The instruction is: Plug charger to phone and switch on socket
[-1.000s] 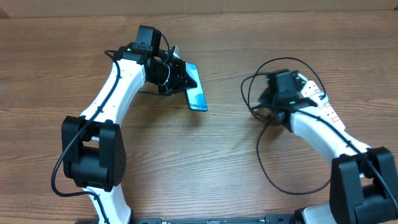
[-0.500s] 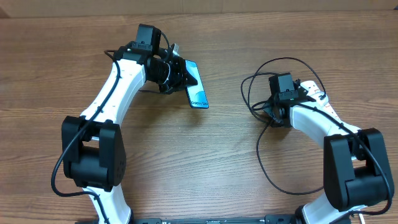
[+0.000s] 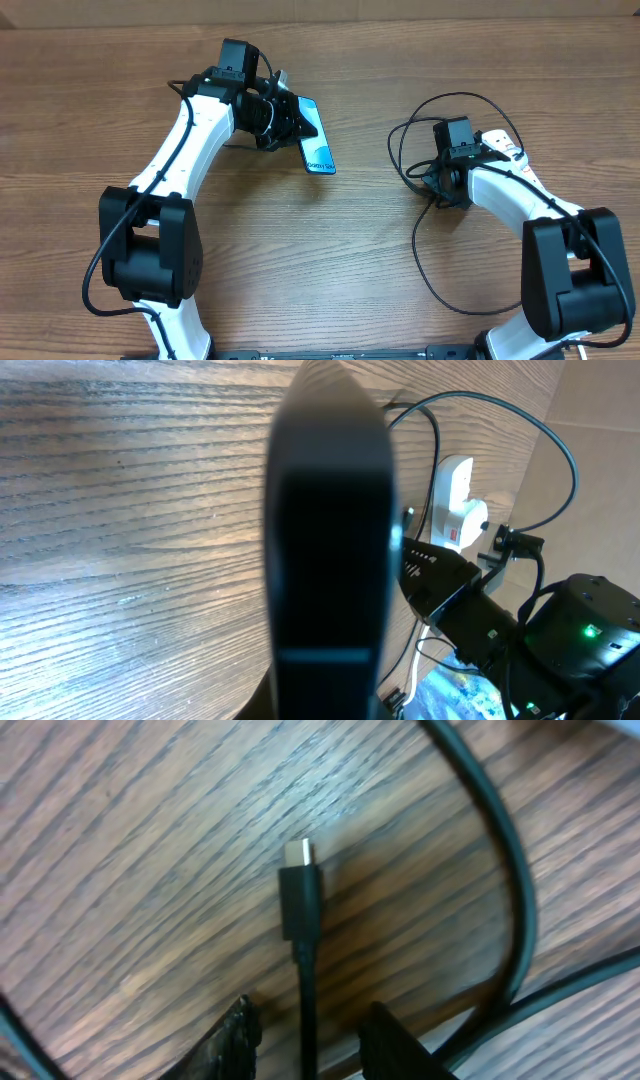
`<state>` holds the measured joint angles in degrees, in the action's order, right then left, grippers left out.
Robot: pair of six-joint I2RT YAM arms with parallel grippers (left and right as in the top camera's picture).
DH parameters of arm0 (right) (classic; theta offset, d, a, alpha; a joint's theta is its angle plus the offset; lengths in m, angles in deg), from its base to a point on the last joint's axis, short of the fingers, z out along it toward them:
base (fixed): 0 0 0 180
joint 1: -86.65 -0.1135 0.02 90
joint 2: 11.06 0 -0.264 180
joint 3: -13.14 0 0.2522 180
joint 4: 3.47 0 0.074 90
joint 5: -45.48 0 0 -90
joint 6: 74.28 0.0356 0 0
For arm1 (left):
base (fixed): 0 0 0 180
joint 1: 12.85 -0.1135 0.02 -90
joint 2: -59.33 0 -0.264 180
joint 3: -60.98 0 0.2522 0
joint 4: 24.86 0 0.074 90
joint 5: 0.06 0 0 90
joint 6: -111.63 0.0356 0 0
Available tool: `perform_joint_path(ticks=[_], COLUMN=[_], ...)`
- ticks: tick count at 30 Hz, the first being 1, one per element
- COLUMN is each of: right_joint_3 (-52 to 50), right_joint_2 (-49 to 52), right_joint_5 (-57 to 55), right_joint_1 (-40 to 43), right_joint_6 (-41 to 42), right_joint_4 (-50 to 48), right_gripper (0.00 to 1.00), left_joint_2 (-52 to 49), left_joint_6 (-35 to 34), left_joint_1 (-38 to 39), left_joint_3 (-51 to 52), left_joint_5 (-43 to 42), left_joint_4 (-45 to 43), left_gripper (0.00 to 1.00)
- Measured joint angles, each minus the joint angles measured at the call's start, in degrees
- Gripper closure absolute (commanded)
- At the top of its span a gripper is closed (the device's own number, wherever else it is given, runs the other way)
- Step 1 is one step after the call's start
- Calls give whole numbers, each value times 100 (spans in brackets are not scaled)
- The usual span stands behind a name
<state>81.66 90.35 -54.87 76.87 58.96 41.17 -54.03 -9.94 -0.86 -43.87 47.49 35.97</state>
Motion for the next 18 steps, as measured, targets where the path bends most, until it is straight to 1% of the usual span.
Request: perform_joint_path(ticks=[4,6,7,8,12,14,18], right_joint_3=[22,22,22,22,22,101,693], right_joint_2=[0,0,0,0,2,2,-59], right_joint_5=[251,308,343,374,518,570,765], right_joint_1=[0,0,0,-2,-7,-7,-7], right_joint_6=[-2,-7,-7,4,-229,-365,-737], right_joint_4=[-2,2,15,13,-188,-125,439], right_gripper=[80,88,94,96,96,96,96], left_joint_2=[0,0,0,0,0,0,0], left_joint_6=[0,0,-2,0,-9,-76,-195], left_joint_1=[0,0,0,0,0,0,0], left_joint_3=[0,0,0,0,0,0,0], left_joint_5=[0,0,0,0,0,0,2], left_joint_4=[0,0,0,0,-2,-33,-85], left_gripper=[96,96,96,96,96,96,96])
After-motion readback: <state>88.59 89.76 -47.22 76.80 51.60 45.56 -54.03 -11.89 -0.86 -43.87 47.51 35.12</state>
